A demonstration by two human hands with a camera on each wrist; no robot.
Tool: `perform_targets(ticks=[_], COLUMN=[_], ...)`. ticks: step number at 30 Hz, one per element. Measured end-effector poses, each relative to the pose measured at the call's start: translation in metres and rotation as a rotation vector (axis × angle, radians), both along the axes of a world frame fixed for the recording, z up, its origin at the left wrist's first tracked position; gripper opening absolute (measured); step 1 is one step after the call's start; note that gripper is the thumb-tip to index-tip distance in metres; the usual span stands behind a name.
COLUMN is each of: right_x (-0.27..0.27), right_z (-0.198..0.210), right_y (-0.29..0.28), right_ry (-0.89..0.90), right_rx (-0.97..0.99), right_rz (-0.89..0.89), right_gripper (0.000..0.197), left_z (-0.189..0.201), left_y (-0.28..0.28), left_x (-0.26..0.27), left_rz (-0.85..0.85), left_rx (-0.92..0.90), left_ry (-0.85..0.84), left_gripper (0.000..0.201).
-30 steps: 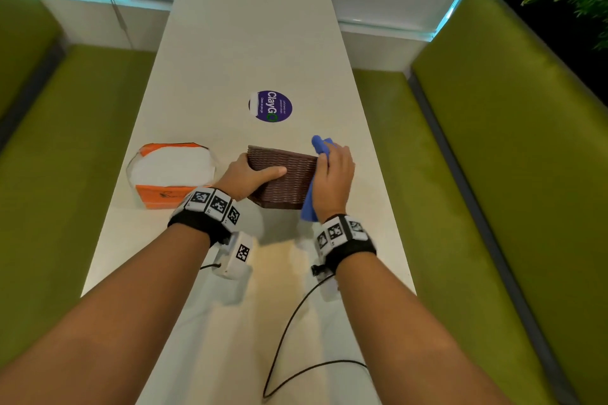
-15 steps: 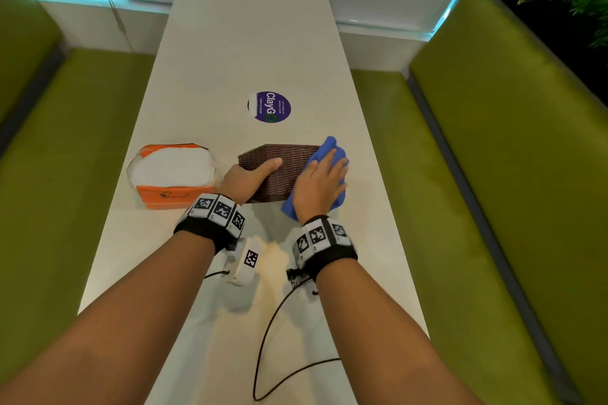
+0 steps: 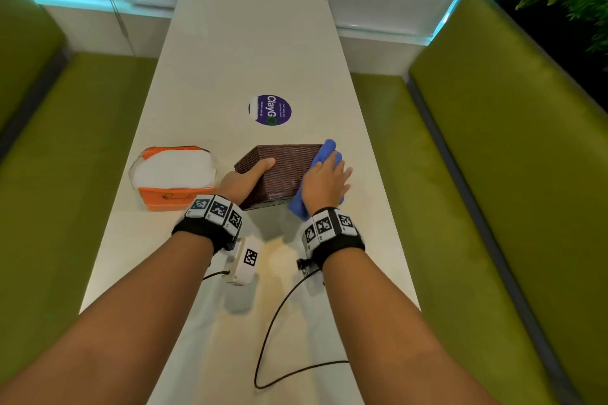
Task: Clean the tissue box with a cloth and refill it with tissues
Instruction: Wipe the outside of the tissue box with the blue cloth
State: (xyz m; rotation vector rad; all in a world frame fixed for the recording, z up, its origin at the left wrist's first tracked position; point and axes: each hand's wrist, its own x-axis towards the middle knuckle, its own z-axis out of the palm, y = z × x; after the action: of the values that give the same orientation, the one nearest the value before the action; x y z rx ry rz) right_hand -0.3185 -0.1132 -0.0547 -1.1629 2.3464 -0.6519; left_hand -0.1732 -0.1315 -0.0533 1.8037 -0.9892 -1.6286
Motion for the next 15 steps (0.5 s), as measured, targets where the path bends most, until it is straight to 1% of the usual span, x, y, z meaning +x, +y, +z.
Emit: perform_targets(ticks=[1,2,4,5,6,8,9,10,13,14,15], right_x=[0.007,0.014,0.023,0.021,0.015,-0.003,-0.012,-0.021,-0.04,-0.046,-0.051], right_z=[0.001,0.002,-0.001,-0.003,-0.005,-0.007,-0.005,-0.005,0.005,0.009,0.015], right_y=[0.001,0.005,0.012,0.015,0.015,0.01,0.007,0.003,0.001,0.003,0.005], right_ry=[0.058,0.111,0.114,0.09,0.081,0.048,-0.021,-0.136,-0.621,-0.76,-0.86], right_rx=[-0.013,-0.05,-0.133,-0.161,-0.186,-0.204,-0.18,-0.155,-0.038,-0.025,-0.009], right_rz=[0.056,0.149,0.362,0.428,0.443,0.347,0.283,0.233,0.111,0.048,-0.012], right_gripper=[0.051,0.052,0.053,0.054,0.054,0.054,0.053,0.053,0.052,0.051,0.044], left_z=[-0.001,-0.002,-0.005,-0.005,-0.003,0.002,0.004,0.005,0.005,0.005,0.004], left_y=[-0.001,-0.002,-0.002,-0.002,0.0,0.001,0.001,0.0,0.001,0.002,0.004], left_x=[-0.001,-0.001,0.001,0.002,0.003,0.003,0.003,0.003,0.009,0.012,0.015], left_rz=[0.009,0.02,0.022,0.011,-0.003,-0.017,-0.02,-0.029,-0.067,-0.082,-0.09], left_rx=[0.008,0.018,0.036,0.039,0.041,0.036,0.035,0.043,0.11,0.132,0.145], left_ry=[0.007,0.018,0.04,0.039,0.032,0.024,0.02,0.025,0.078,0.112,0.159], left_gripper=[0.112,0.114,0.112,0.108,0.105,0.1,0.095,0.089,0.076,0.073,0.072])
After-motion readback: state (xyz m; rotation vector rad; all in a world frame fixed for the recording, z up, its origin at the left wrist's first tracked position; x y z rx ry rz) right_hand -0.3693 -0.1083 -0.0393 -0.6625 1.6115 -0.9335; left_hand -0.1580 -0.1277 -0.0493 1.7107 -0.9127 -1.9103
